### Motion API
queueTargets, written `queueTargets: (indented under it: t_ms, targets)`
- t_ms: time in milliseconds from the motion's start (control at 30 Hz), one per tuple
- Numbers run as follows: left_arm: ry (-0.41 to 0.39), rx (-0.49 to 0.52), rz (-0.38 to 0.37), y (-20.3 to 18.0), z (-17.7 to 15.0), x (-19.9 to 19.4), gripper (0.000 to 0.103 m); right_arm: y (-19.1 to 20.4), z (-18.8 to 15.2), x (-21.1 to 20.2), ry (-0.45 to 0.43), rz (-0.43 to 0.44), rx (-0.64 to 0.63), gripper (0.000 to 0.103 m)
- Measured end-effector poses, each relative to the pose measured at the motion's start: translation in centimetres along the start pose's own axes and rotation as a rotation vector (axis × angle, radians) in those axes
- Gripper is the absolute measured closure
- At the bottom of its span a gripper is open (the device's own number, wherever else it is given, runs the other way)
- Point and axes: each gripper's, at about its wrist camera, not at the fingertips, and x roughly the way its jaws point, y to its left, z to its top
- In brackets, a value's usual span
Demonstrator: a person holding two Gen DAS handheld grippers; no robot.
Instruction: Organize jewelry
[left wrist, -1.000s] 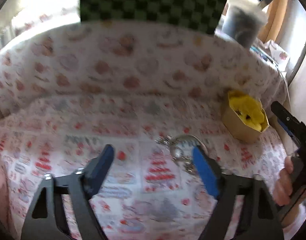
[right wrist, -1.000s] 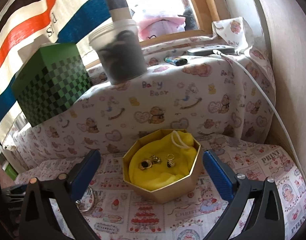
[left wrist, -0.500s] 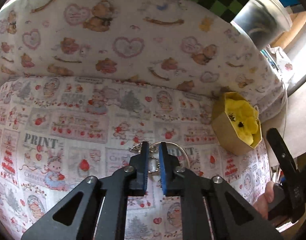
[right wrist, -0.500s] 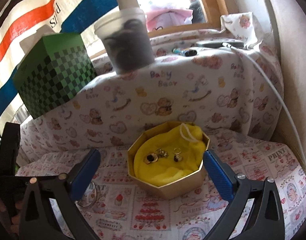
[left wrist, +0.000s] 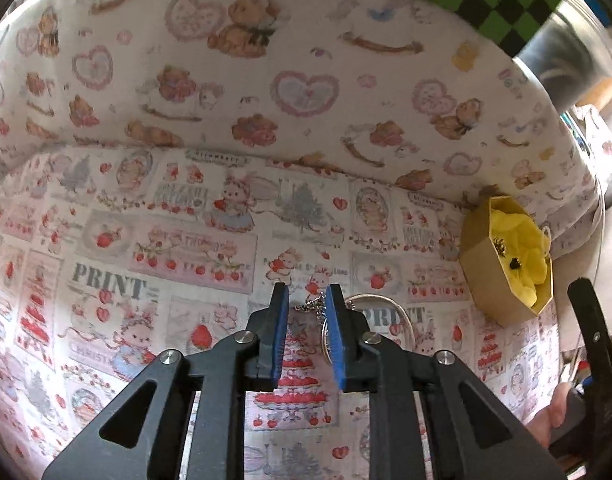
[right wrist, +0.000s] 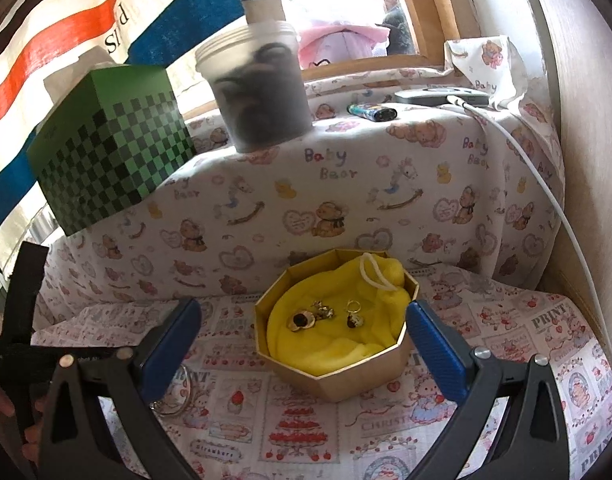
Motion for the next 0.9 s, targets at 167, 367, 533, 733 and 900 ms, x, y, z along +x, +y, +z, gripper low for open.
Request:
queueTargets:
  t_ms: [167, 367, 533, 733, 900]
  targets:
    - [0.022, -0.035, -0.04, 0.7, 0.1, 0.5, 0.096, -0.3, 0.1, 0.1, 0.003, -0.005, 0.012, 0.001]
    - [-0.016, -0.044, -0.07, 1.0, -0.1, -1.9, 0.103, -0.7, 0.2, 0.2, 0.001, -0.006, 0.026, 0.001]
    - [-0.104, 0.016, -0.036, 0.0, 0.0, -5.8, 0.103, -0.3, 0.1, 0.0, -0.011, -0.015, 0.005, 0.001]
    - [-0.211, 0.08, -0.062, -1.6, -0.6, -11.7, 0.103, 0.1, 0.0, -0.1, -0.017, -0.017, -0.021, 0.001]
    - [-0.29, 0.102, -0.073, -2.6, -1.4, -15.7, 0.103, 0.1, -0.1, -0.2, -0.017, -0.012, -0.024, 0.001]
